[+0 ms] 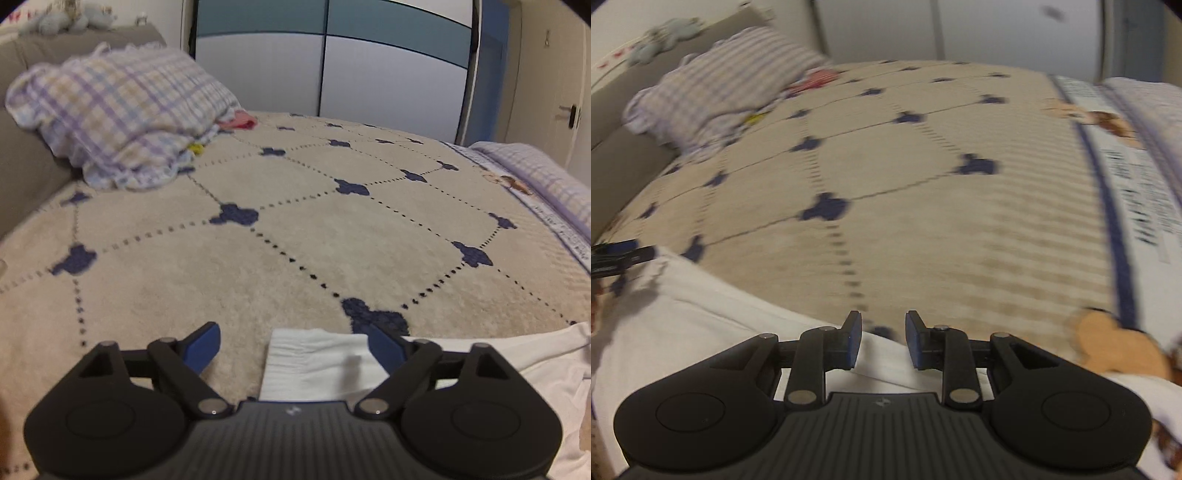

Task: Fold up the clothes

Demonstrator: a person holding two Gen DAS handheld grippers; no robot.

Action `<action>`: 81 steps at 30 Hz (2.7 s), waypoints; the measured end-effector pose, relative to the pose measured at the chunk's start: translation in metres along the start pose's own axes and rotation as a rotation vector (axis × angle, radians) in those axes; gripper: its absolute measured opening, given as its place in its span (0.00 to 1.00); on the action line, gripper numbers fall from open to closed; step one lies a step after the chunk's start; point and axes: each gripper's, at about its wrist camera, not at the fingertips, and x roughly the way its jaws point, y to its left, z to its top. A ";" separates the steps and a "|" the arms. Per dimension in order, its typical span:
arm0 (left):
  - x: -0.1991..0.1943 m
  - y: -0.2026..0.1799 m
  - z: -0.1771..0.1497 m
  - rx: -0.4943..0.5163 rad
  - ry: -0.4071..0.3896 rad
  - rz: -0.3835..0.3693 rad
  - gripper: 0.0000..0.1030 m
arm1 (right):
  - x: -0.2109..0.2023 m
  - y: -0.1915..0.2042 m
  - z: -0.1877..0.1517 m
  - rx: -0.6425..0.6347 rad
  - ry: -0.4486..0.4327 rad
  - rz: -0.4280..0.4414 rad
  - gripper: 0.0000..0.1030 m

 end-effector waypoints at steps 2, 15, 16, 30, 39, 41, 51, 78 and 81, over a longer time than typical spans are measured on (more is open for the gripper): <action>0.007 0.009 -0.003 -0.045 0.019 -0.030 0.72 | 0.014 0.009 0.007 -0.011 0.024 0.024 0.27; 0.015 0.018 -0.010 -0.165 0.036 -0.130 0.22 | 0.061 0.056 0.006 -0.168 0.166 0.099 0.27; 0.014 0.017 -0.010 -0.161 0.030 -0.131 0.22 | 0.061 0.060 0.004 -0.195 0.165 0.090 0.27; 0.010 0.022 -0.009 -0.188 -0.049 -0.004 0.22 | 0.076 0.081 0.033 -0.310 0.009 -0.073 0.02; 0.021 0.012 -0.015 -0.131 -0.032 0.078 0.23 | 0.107 0.084 0.038 -0.294 0.035 -0.083 0.02; 0.021 0.009 -0.015 -0.118 -0.029 0.087 0.25 | 0.105 0.082 0.038 -0.274 0.038 -0.079 0.04; 0.000 -0.001 0.001 -0.115 -0.062 0.108 0.61 | 0.056 0.043 0.040 -0.207 0.014 -0.120 0.18; -0.008 -0.117 -0.024 0.067 -0.029 -0.201 0.64 | 0.002 -0.059 -0.016 -0.172 0.108 -0.259 0.18; -0.006 -0.124 -0.027 0.086 -0.019 -0.216 0.64 | 0.001 -0.058 -0.017 -0.204 0.109 -0.266 0.21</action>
